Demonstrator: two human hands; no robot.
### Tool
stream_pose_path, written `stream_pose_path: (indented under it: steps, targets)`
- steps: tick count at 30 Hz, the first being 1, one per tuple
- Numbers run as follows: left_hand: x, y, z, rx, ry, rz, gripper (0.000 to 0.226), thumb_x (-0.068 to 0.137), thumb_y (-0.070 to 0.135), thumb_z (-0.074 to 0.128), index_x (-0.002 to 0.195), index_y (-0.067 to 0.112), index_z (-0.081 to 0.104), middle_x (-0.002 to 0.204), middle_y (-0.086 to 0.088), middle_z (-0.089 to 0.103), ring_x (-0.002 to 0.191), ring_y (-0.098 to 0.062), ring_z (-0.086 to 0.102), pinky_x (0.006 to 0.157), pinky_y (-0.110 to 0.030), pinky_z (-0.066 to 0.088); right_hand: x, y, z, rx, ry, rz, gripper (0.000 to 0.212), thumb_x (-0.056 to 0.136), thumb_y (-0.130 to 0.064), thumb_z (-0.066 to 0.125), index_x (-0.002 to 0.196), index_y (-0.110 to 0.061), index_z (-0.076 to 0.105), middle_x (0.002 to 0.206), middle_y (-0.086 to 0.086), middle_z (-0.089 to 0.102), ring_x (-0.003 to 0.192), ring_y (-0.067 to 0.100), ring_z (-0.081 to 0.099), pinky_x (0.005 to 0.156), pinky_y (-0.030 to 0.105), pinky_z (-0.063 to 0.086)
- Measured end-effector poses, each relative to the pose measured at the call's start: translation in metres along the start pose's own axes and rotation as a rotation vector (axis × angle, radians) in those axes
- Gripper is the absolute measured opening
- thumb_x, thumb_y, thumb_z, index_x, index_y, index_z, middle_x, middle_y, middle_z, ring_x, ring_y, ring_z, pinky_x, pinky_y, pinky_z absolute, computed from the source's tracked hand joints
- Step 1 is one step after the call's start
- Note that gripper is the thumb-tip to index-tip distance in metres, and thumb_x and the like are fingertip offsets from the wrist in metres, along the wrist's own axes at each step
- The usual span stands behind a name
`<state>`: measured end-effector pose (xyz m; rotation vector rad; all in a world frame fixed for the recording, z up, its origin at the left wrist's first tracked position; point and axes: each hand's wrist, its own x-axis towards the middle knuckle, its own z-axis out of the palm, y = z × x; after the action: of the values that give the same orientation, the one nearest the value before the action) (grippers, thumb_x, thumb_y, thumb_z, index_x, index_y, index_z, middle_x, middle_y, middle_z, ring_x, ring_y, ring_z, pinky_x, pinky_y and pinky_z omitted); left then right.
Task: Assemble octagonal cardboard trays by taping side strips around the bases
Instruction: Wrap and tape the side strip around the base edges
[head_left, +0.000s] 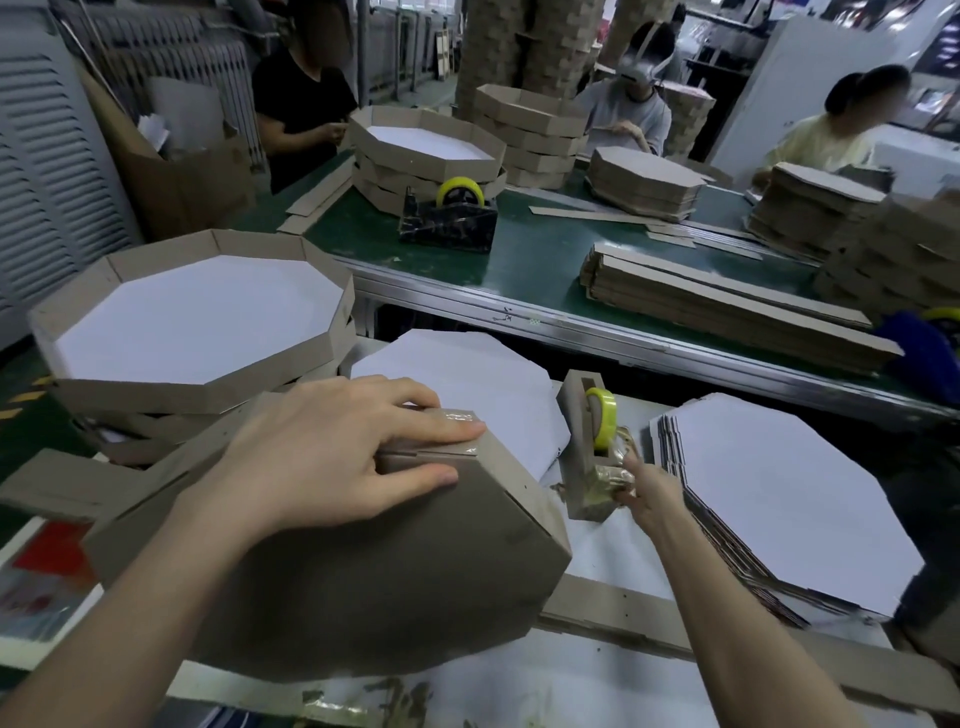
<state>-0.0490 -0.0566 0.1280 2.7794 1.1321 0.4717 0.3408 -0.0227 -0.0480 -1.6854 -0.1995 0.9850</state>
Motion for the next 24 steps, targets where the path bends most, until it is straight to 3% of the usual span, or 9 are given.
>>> stream_pose_path:
  steps: [2, 4, 6, 9, 11, 13, 17, 21, 24]
  targets:
    - [0.0, -0.001, 0.0, -0.001, -0.003, 0.002, 0.046, 0.077, 0.082, 0.014, 0.123, 0.082, 0.019, 0.13, 0.036, 0.046, 0.109, 0.004, 0.052, 0.073, -0.023, 0.043, -0.005, 0.014, -0.009, 0.015, -0.01, -0.048, 0.014, 0.092, -0.005, 0.067, 0.084, 0.002, 0.057, 0.091, 0.018, 0.063, 0.075, 0.023, 0.062, 0.068, 0.032, 0.056]
    - [0.0, -0.002, 0.0, -0.008, -0.005, -0.001, 0.046, 0.077, 0.082, 0.015, 0.124, 0.081, 0.02, 0.13, 0.035, 0.047, 0.11, 0.004, 0.052, 0.074, -0.023, 0.043, -0.006, 0.029, -0.019, -0.02, -0.006, -0.11, 0.018, 0.092, -0.001, 0.064, 0.077, 0.001, 0.056, 0.098, 0.021, 0.061, 0.084, 0.025, 0.06, 0.077, 0.03, 0.052]
    - [0.0, -0.002, -0.001, -0.026, -0.007, -0.021, 0.049, 0.077, 0.082, 0.018, 0.125, 0.076, 0.027, 0.128, 0.037, 0.048, 0.109, 0.006, 0.049, 0.072, -0.021, 0.04, -0.006, 0.043, -0.024, -0.104, 0.005, -0.161, 0.021, 0.092, -0.005, 0.065, 0.073, -0.001, 0.056, 0.094, 0.021, 0.06, 0.086, 0.026, 0.056, 0.079, 0.033, 0.048]
    - [-0.002, -0.003, -0.002, -0.051, 0.001, -0.065, 0.062, 0.075, 0.083, 0.023, 0.129, 0.063, 0.043, 0.127, 0.041, 0.048, 0.114, 0.009, 0.044, 0.078, -0.02, 0.043, -0.005, 0.053, -0.025, -0.23, 0.052, -0.214, 0.024, 0.092, -0.017, 0.068, 0.075, -0.003, 0.06, 0.074, 0.011, 0.057, 0.07, 0.019, 0.048, 0.062, 0.029, 0.041]
    - [-0.002, -0.005, -0.002, -0.028, -0.013, -0.112, 0.073, 0.072, 0.09, 0.023, 0.134, 0.057, 0.043, 0.13, 0.042, 0.046, 0.121, 0.009, 0.04, 0.085, -0.021, 0.041, -0.003, 0.059, -0.028, -0.26, 0.101, -0.221, 0.024, 0.092, -0.018, 0.069, 0.078, 0.001, 0.062, 0.069, 0.007, 0.056, 0.063, 0.017, 0.046, 0.055, 0.026, 0.036]
    - [-0.002, -0.006, -0.003, -0.021, -0.034, -0.179, 0.084, 0.065, 0.093, 0.026, 0.138, 0.052, 0.042, 0.133, 0.036, 0.046, 0.124, 0.007, 0.039, 0.086, -0.023, 0.042, 0.001, 0.072, -0.036, -0.251, 0.118, -0.2, 0.022, 0.092, -0.013, 0.068, 0.084, 0.007, 0.063, 0.077, 0.013, 0.064, 0.072, 0.022, 0.056, 0.062, 0.028, 0.043]
    - [-0.005, -0.011, -0.008, -0.045, -0.016, -0.223, 0.089, 0.062, 0.096, 0.029, 0.136, 0.048, 0.045, 0.128, 0.028, 0.052, 0.117, 0.002, 0.045, 0.087, -0.027, 0.045, -0.008, 0.077, -0.028, -0.244, 0.004, -0.152, 0.018, 0.097, -0.014, 0.061, 0.092, 0.003, 0.064, 0.089, 0.02, 0.07, 0.084, 0.029, 0.067, 0.079, 0.038, 0.055]
    - [-0.018, -0.031, -0.014, 0.081, -0.062, -0.201, 0.092, 0.06, 0.098, 0.013, 0.142, 0.058, 0.024, 0.127, 0.03, 0.05, 0.112, 0.002, 0.046, 0.075, -0.025, 0.034, -0.035, 0.044, -0.002, -0.39, -0.086, -0.235, 0.013, 0.098, -0.013, 0.059, 0.097, -0.004, 0.067, 0.085, 0.015, 0.069, 0.074, 0.025, 0.065, 0.063, 0.033, 0.053]
    - [-0.032, -0.044, -0.015, 0.018, -0.048, -0.268, 0.097, 0.055, 0.102, 0.018, 0.139, 0.056, 0.032, 0.124, 0.031, 0.05, 0.107, 0.0, 0.05, 0.074, -0.025, 0.04, -0.063, 0.018, 0.012, -0.462, -0.151, -0.304, 0.011, 0.096, -0.005, 0.06, 0.101, -0.005, 0.069, 0.078, 0.014, 0.067, 0.053, 0.013, 0.058, 0.047, 0.024, 0.044]
